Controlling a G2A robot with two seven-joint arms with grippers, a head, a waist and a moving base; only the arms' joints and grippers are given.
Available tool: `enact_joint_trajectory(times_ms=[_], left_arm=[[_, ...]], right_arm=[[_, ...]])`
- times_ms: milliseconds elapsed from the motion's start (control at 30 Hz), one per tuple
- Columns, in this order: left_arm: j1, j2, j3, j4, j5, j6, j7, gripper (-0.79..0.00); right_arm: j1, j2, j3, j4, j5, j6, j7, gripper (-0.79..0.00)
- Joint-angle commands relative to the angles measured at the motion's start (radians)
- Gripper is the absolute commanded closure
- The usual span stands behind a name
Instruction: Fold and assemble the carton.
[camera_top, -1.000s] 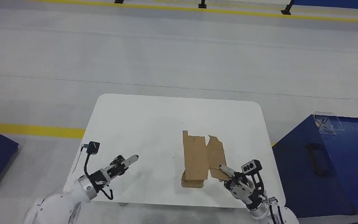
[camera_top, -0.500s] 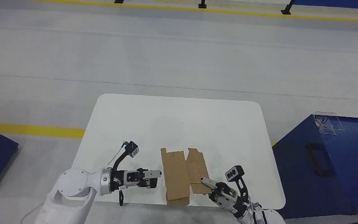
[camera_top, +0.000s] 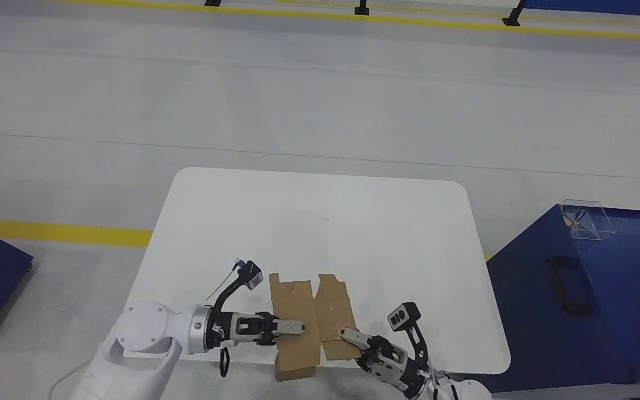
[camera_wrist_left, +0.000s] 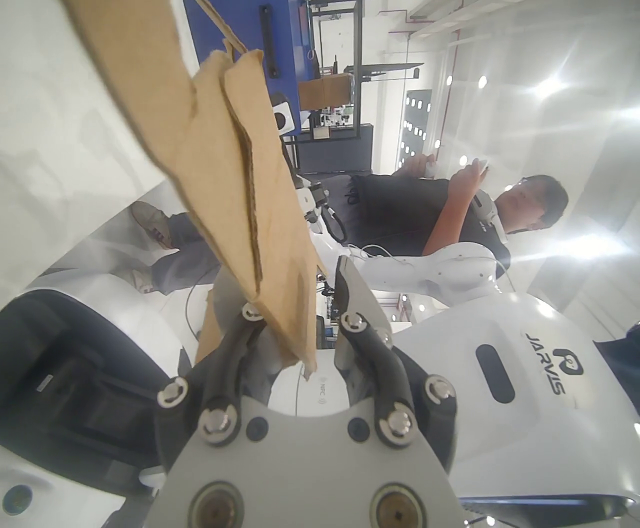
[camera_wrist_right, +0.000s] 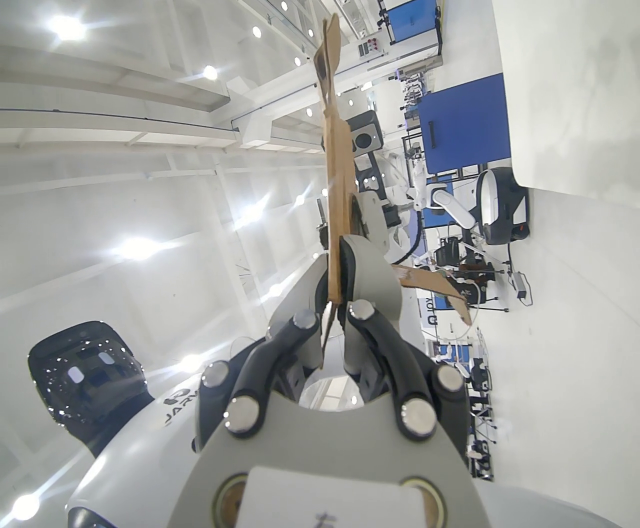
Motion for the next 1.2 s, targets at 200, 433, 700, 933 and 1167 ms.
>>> enact_joint_trajectory(times_ms=[200,433,700,933,1167], left_arm=[[-0.007,0.001,-0.002,0.009,-0.015,0.007,-0.010,0.000],[-0.007,0.001,-0.002,0.009,-0.015,0.007,-0.010,0.000],[0.010,-0.027,0.051,0.078,-0.217,-0.222,0.143,0.000],[-0.068,-0.088,0.232,0.237,-0.396,-0.529,0.228,0.000],[-0.125,-0.126,0.330,0.328,-0.507,-0.583,0.219,0.000]], right_arm=[[0.000,0.000,0.000,0.000,0.001,0.000,0.000,-0.785],[0.000,0.000,0.000,0.000,0.001,0.000,0.000,-0.785],[0.002,0.003,0.078,-0.023,-0.033,-0.149,-0.021,-0.785],[-0.021,0.011,0.193,-0.052,-0.072,-0.339,-0.003,-0.785],[-0.034,0.007,0.193,-0.043,-0.145,-0.511,0.002,-0.785]])
